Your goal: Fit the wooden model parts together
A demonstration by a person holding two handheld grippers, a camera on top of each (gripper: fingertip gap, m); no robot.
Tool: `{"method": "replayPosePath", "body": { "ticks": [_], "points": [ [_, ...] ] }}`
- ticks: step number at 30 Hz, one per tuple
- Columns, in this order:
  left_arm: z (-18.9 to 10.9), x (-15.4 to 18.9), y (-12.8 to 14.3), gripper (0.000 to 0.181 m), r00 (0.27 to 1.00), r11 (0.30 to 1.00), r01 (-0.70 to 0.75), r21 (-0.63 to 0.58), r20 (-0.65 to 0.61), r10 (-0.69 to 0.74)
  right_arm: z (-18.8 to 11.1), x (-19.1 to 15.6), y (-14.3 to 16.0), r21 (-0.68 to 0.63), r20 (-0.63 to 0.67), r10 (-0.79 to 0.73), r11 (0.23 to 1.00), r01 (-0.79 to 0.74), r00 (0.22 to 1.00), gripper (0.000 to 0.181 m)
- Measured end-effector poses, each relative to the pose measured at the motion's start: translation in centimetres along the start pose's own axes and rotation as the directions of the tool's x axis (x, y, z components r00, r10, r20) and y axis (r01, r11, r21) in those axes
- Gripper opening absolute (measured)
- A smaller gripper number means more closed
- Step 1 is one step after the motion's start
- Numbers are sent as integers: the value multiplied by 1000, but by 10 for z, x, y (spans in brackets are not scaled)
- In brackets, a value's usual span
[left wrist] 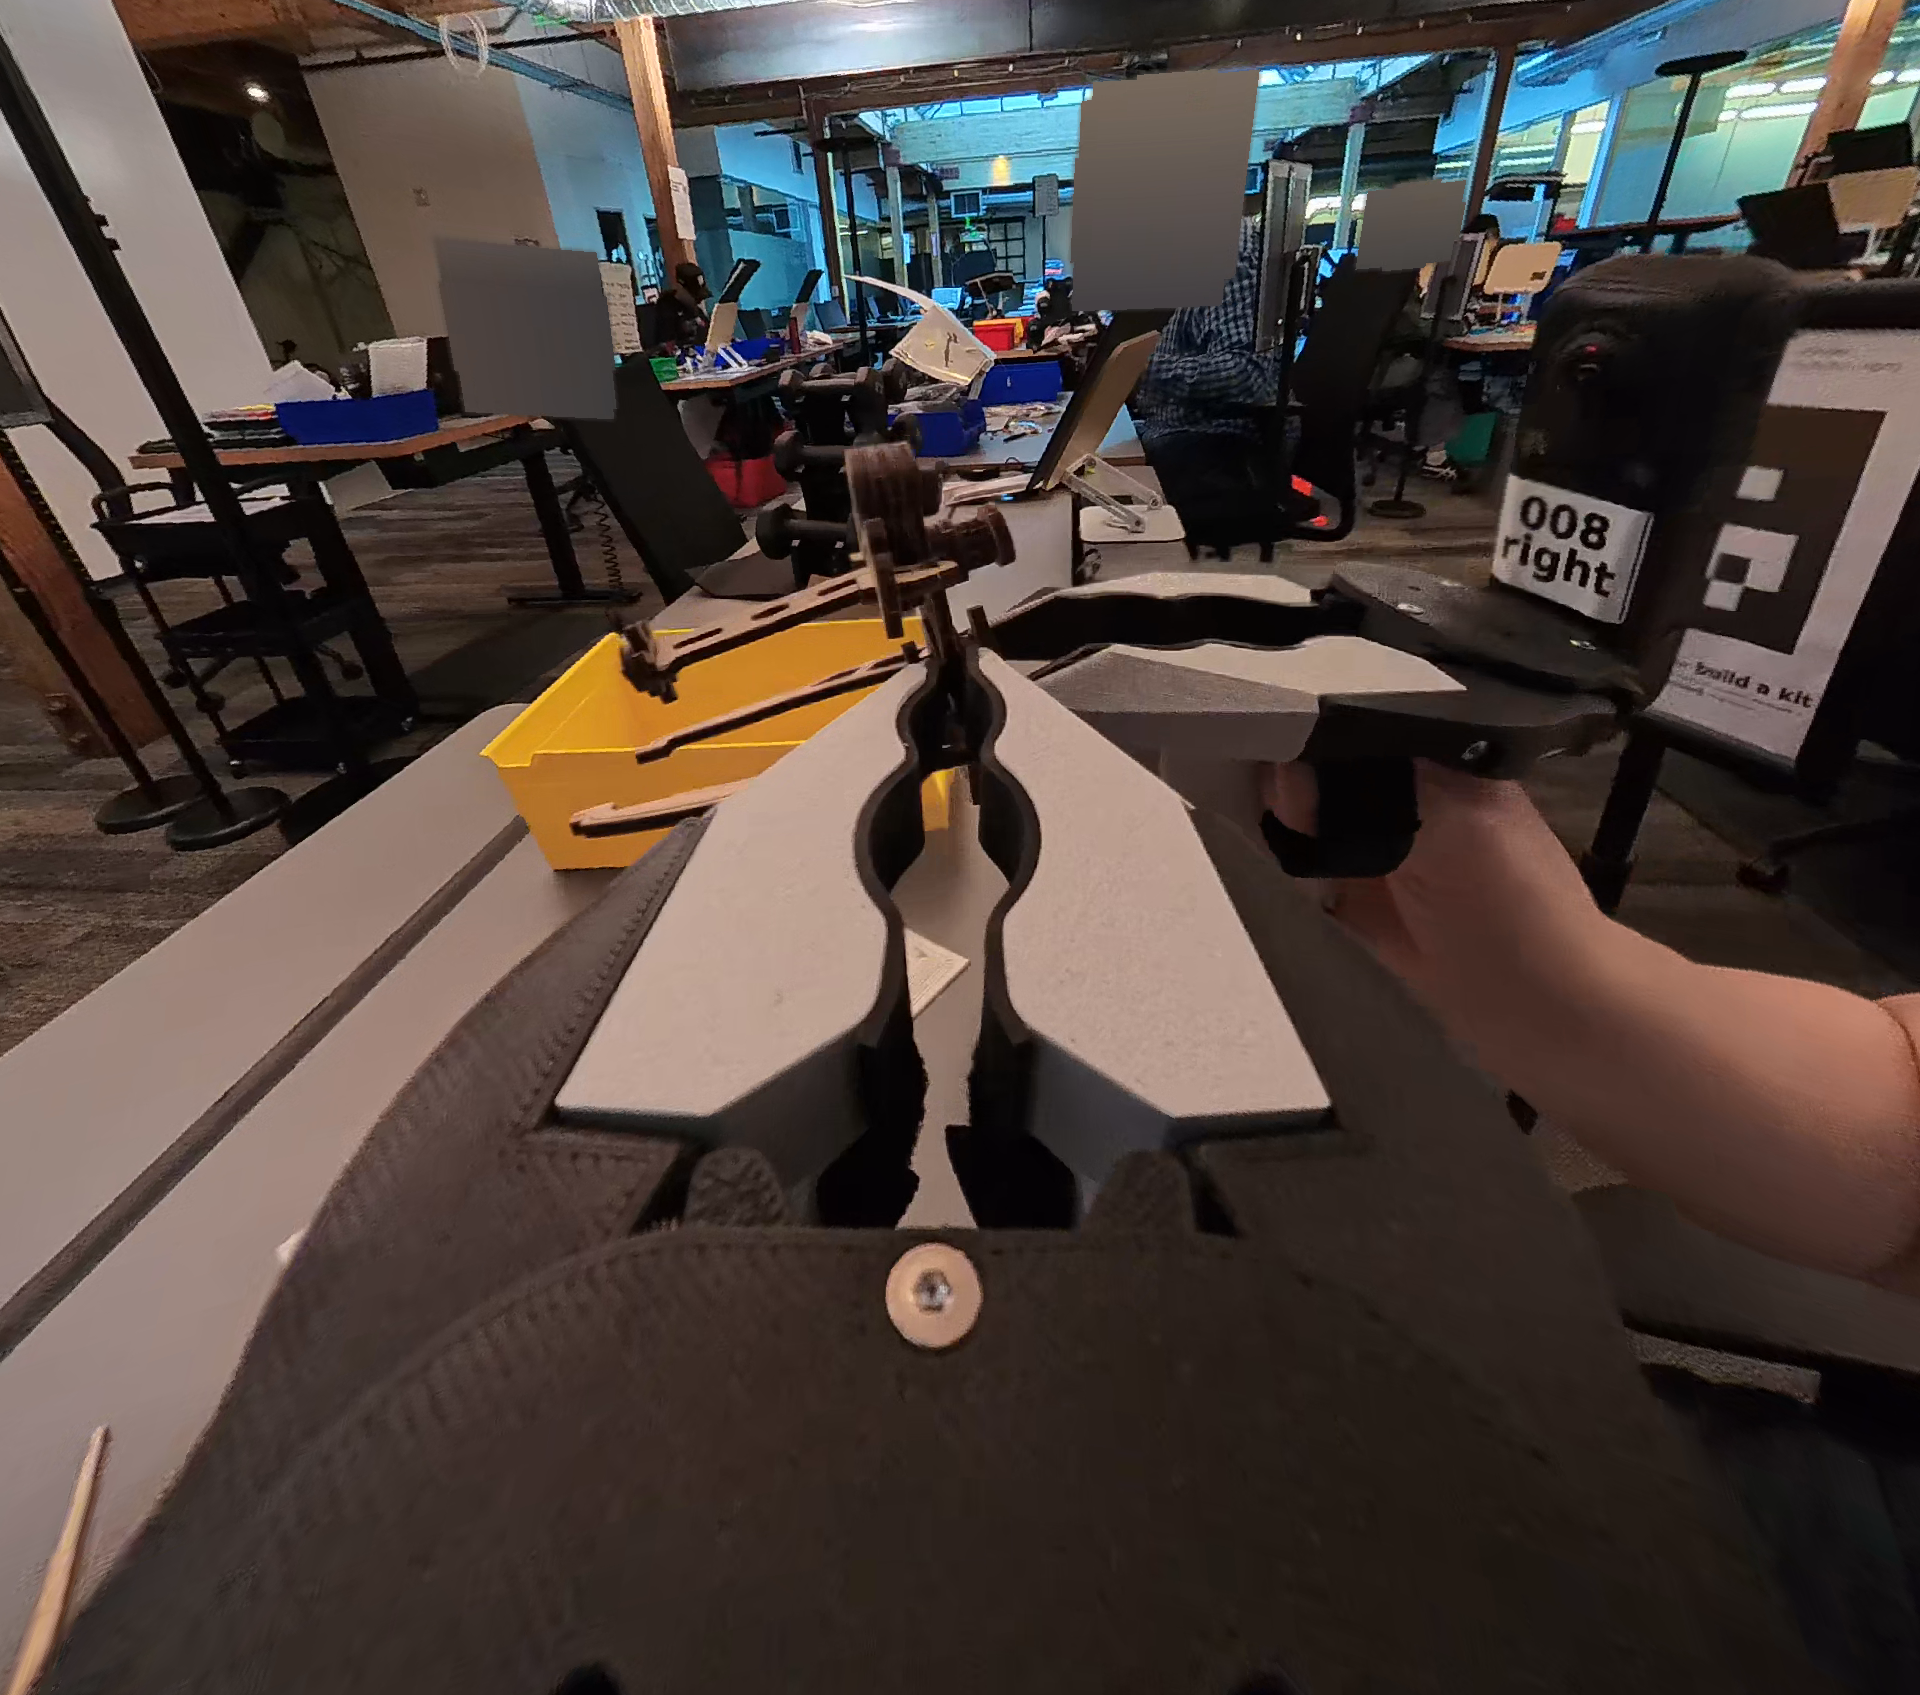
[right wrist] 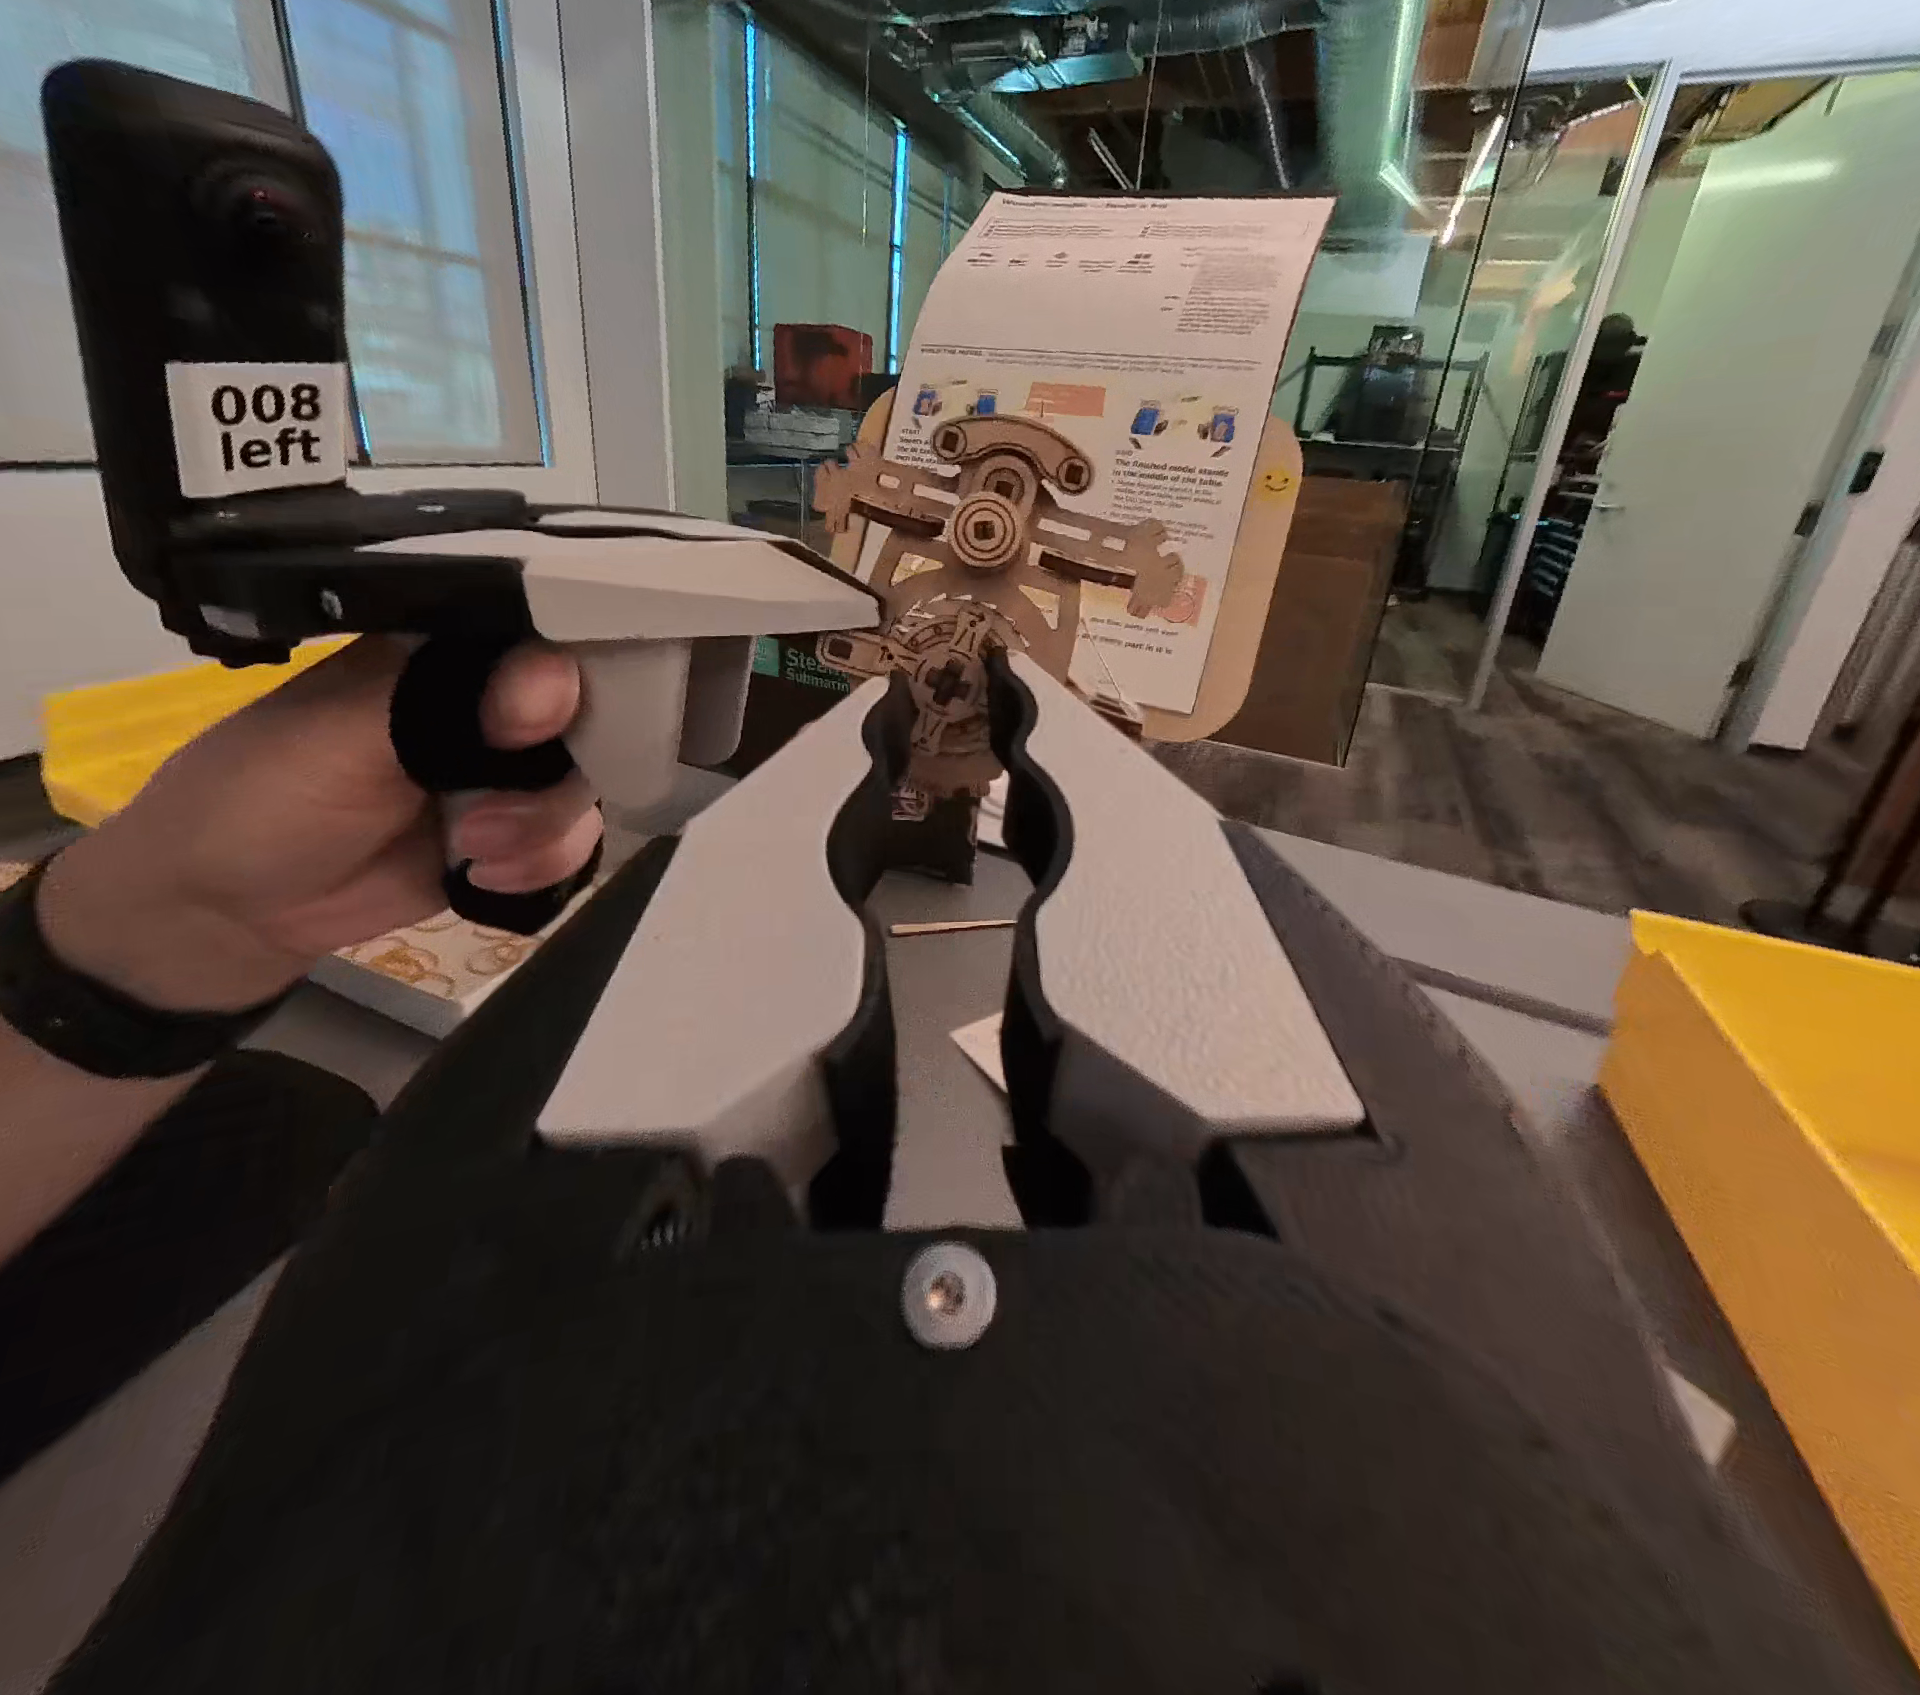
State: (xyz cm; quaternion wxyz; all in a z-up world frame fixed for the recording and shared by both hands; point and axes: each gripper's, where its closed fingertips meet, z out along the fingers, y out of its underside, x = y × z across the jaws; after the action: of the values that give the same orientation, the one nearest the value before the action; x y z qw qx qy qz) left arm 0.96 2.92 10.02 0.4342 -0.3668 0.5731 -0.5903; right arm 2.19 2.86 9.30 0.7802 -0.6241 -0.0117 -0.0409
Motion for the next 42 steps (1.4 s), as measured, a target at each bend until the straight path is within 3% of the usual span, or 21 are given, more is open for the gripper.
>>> {"method": "replayPosePath", "body": {
  "ticks": [5, 7, 11, 14, 16, 19, 21, 26, 37, 39, 42],
  "points": [
    [-2, 0, -1, 1, 1000, 1000, -6, -5, -8, 6, 0, -3, -1, 21, -3, -66, 998, 66, 998, 13],
    [-4, -3, -2, 1, 1000, 1000, -16, -7, -7, 16, -3, -12, -6, 36, 52, -128, 991, 126, 990, 19],
    [-10, -10, 0, 0, 999, 999, -13, -35, -33, 12, -24, 3, -44, 73, 88, -225, 973, 219, 970, 17],
    [-15, -12, -3, 0, 993, 997, 69, -21, -91, -71, -19, 23, -58, -46, 169, -339, 935, 351, 925, 21],
    [-16, -10, -1, 1, 984, 992, 117, -42, -132, -121, -9, 33, -58, -119, 208, -455, 867, 484, 866, 26],
    [-17, -9, 1, 1, 978, 988, 140, -59, -149, -147, 1, 28, -53, -120, 290, -673, 680, 723, 681, 20],
    [-16, -7, 2, 0, 975, 988, 140, -70, -164, -150, 6, 27, -45, -137, 333, -740, 575, 807, 584, 16],
    [-15, 1, 5, 0, 968, 986, 138, -93, -198, -154, 6, 11, -27, -85, 464, -766, 463, 883, 446, 16],
    [-12, 7, 12, 0, 968, 984, 109, -139, -211, -137, 8, 8, -18, -56, 479, -864, 149, 987, 157, 6],
    [-12, 5, 12, 0, 973, 986, 104, -131, -194, -128, 11, 9, -20, -76, 463, -872, 142, 987, 162, 6],
    [-12, 0, 7, 0, 976, 988, 121, -93, -168, -136, 17, 10, -24, -142, 410, -867, 245, 959, 282, 5]
  ]
}}
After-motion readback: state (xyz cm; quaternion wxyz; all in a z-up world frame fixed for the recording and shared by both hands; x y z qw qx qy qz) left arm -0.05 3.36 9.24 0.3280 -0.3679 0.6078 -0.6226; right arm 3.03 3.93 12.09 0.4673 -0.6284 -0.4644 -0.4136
